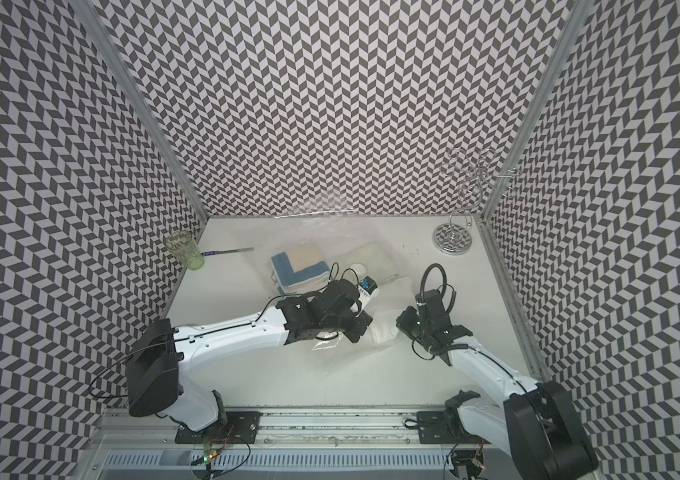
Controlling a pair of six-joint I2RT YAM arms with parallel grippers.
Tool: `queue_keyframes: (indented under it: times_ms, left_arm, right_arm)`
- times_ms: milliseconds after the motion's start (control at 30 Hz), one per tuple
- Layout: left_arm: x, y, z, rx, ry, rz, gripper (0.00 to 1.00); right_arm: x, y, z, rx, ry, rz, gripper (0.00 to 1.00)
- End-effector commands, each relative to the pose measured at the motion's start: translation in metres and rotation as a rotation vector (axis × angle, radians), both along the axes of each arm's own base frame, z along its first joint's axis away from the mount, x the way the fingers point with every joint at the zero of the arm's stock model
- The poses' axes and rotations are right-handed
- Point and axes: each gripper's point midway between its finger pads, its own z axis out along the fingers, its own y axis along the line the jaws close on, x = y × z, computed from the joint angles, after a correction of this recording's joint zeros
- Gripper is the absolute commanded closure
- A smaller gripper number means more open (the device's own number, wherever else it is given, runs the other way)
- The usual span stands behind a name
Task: Place the folded towel into the vacuum bag
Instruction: Place the towel in the vacuum bag.
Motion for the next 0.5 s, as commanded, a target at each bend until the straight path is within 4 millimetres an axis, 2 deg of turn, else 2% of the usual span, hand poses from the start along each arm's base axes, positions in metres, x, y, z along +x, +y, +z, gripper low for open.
queue_keyframes:
  times_ms: [0, 100, 200, 267, 333, 400, 467]
  left_arm:
    - [-0.005, -0.017, 0.013, -0.031, -0.011, -0.061, 1.0]
    - [-0.004, -0.02, 0.01, -0.022, -0.011, -0.064, 1.0]
    - [-0.003, -0.02, 0.009, -0.014, -0.011, -0.06, 1.0]
    - [-0.001, -0.021, 0.008, -0.005, -0.011, -0.057, 0.97]
    - [0.003, -0.022, 0.005, 0.016, -0.015, -0.044, 0.87]
    - [0.01, -0.023, 0.002, 0.052, -0.03, -0.018, 0.72]
    - [0.016, -0.025, -0.004, 0.092, -0.039, -0.001, 0.61]
  right_arm:
    - [0.026, 0.011, 0.02, 0.008, -0.113, 0.069, 0.86]
    - [0.033, 0.009, 0.005, -0.042, -0.084, 0.092, 0.87]
    - [0.039, -0.007, -0.015, -0.139, -0.066, 0.057, 0.87]
    - [0.04, -0.009, -0.02, -0.133, -0.065, 0.083, 0.83]
    - [0.04, -0.008, -0.018, -0.117, -0.08, 0.1, 0.72]
    - [0.039, -0.01, -0.01, -0.091, -0.093, 0.095, 0.61]
    - [0.034, -0.015, -0.004, -0.064, -0.092, 0.069, 0.54]
